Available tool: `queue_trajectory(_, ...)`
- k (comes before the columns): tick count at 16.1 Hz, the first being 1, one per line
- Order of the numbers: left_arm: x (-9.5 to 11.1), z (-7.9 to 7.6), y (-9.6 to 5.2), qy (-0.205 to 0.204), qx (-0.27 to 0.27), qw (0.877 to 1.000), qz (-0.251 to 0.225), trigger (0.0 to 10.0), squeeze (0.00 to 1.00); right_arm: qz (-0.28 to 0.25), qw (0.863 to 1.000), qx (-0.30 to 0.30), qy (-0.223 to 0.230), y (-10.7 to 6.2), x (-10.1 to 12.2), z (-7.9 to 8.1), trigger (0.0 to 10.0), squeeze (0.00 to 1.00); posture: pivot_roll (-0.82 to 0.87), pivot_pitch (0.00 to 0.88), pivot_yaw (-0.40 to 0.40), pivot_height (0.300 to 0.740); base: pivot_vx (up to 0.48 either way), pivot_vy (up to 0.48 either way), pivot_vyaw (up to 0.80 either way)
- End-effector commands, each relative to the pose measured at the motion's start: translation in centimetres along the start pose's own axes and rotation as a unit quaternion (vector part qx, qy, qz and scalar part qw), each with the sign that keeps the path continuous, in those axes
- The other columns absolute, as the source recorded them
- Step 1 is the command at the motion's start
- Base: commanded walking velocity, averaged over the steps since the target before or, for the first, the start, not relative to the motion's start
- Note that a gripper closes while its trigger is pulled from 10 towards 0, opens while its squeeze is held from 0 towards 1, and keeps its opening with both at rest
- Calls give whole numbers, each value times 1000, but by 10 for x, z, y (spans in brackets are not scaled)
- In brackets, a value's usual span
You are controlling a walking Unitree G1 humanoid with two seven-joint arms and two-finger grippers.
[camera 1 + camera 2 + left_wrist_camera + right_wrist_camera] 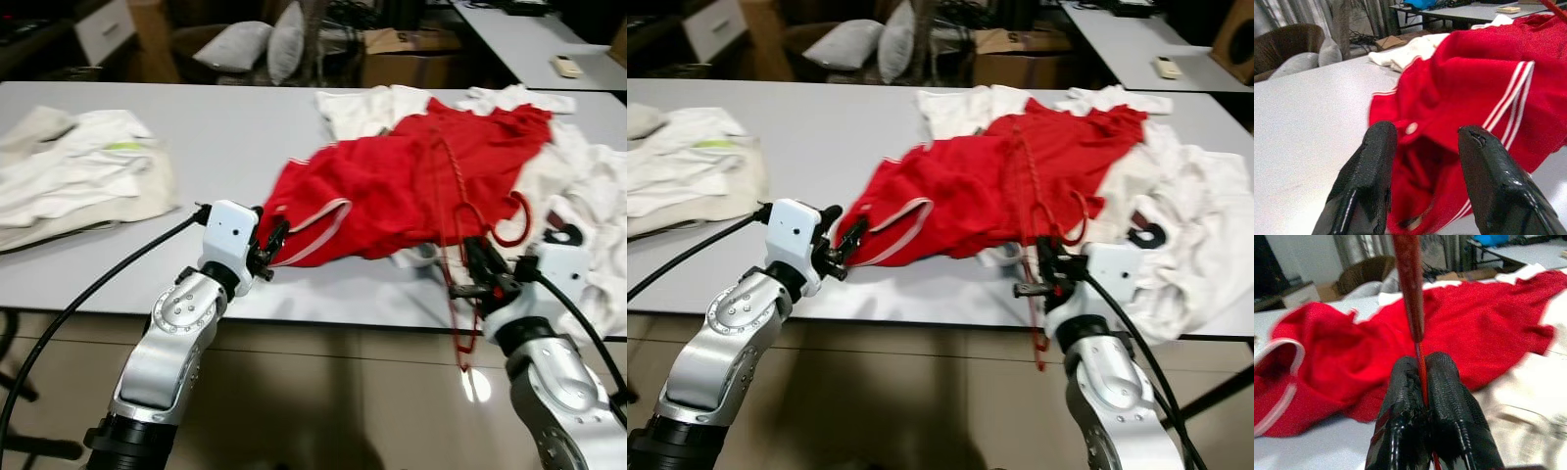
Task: Hang hanger
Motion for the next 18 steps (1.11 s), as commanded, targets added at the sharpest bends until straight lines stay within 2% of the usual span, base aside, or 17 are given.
queue_trajectory(1, 1, -2, 1, 7, -5, 1000, 1, 10000, 0, -16, 1000, 7, -4, 0, 8, 2, 10000, 0, -86, 0, 69, 740, 0, 386, 0)
queue_trajectory(4, -5, -2, -3, 6, 0, 1000, 4, 10000, 0, -25, 998, 28, -52, 1, 8, 12, 10000, 0, -80, 0, 51, 740, 0, 384, 0)
queue_trajectory(7, -4, 0, 0, 6, 8, 1000, 2, 10000, 0, -38, 996, 44, -68, 8, 15, 18, 10000, 0, -78, 0, 50, 740, 0, 371, 0)
queue_trajectory(9, -2, -3, 2, 5, 1, 1000, -1, 10000, 0, -32, 998, 46, -41, 9, 14, 17, 10000, 0, -74, 0, 43, 740, 0, 373, 0)
queue_trajectory(11, -8, -2, 1, 4, 8, 1000, 4, 10000, 0, -21, 999, 40, -15, 9, 6, 17, 10000, 0, -71, 0, 38, 740, 0, 375, 0)
queue_trajectory(12, -9, -3, 1, -5, 10, 1000, 4, 10000, 0, -14, 999, 31, 12, 9, 2, 16, 10000, 0, -69, 0, 38, 740, 0, 375, 0)
queue_trajectory(13, -8, -4, 3, -12, 11, 1000, 2, 10000, 0, -11, 999, 27, 20, 10, 1, 14, 10000, 0, -69, 0, 39, 740, 0, 371, 0)
queue_trajectory(14, -8, -4, 3, -8, 9, 1000, 4, 10000, 0, -10, 999, 30, 9, 8, 0, 14, 10000, 0, -78, 0, 58, 740, 0, 368, 0)
queue_trajectory(18, -16, -5, 1, 8, -1, 1000, 15, 10000, 0, 10, 1000, 23, 13, -1, -15, 20, 10000, 0, -78, 0, 56, 740, 0, 357, 0)
Point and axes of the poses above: a point about 5 cm out from each wrist's last joint towards the gripper, its own y axis pointing out of the wrist towards the gripper, its own x axis along the axis of the wrist's last joint, z = x × y, the point moved 5 cm from there along y, pointing out of the wrist towards the gripper, and after that the axes turned 8 degrees about -y, right-handed, at the moved point
